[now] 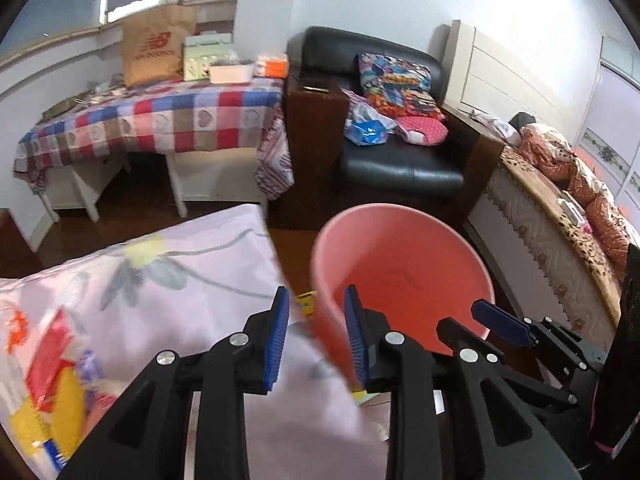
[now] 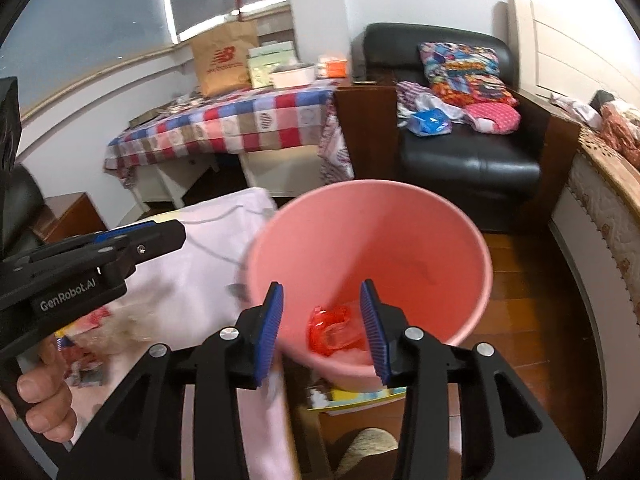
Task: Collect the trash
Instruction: 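Carry both bags to the pink bin and open both tools to drop them, then move both tools back over the table toward the yellow foam nets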
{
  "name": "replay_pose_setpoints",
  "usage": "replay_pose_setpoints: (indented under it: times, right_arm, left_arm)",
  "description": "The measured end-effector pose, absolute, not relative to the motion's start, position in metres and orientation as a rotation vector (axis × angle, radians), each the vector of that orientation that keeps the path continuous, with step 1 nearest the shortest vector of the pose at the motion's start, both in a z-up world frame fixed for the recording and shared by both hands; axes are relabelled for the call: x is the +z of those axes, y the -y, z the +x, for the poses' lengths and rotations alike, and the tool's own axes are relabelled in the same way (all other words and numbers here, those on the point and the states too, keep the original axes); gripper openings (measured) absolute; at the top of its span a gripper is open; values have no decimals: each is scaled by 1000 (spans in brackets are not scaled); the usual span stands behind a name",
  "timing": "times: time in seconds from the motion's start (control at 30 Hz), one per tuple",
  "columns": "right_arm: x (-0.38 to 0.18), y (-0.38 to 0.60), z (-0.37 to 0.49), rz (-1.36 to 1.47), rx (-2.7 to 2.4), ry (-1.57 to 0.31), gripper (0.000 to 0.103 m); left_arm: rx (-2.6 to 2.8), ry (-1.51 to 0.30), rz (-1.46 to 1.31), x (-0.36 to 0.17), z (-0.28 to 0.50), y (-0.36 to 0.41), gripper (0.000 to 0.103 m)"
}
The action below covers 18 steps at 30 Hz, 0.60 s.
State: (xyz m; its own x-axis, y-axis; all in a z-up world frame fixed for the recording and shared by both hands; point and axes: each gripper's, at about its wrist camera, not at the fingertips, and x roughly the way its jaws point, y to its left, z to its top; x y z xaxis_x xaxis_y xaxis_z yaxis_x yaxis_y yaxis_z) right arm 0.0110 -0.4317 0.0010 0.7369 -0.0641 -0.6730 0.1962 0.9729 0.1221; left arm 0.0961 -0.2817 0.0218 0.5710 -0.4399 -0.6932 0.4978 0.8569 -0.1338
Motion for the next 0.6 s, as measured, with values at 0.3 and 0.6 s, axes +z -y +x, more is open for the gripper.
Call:
replay_pose_setpoints:
  times: [0.3,0.6]
  right_arm:
    - [8,362,7,177,24,-731,41]
    - [11,300,9,141,157,-763,41]
  left_arm:
    - [-405,-763,52,34,65,183,28]
    - [-195,-792,-12,17,34,48,33]
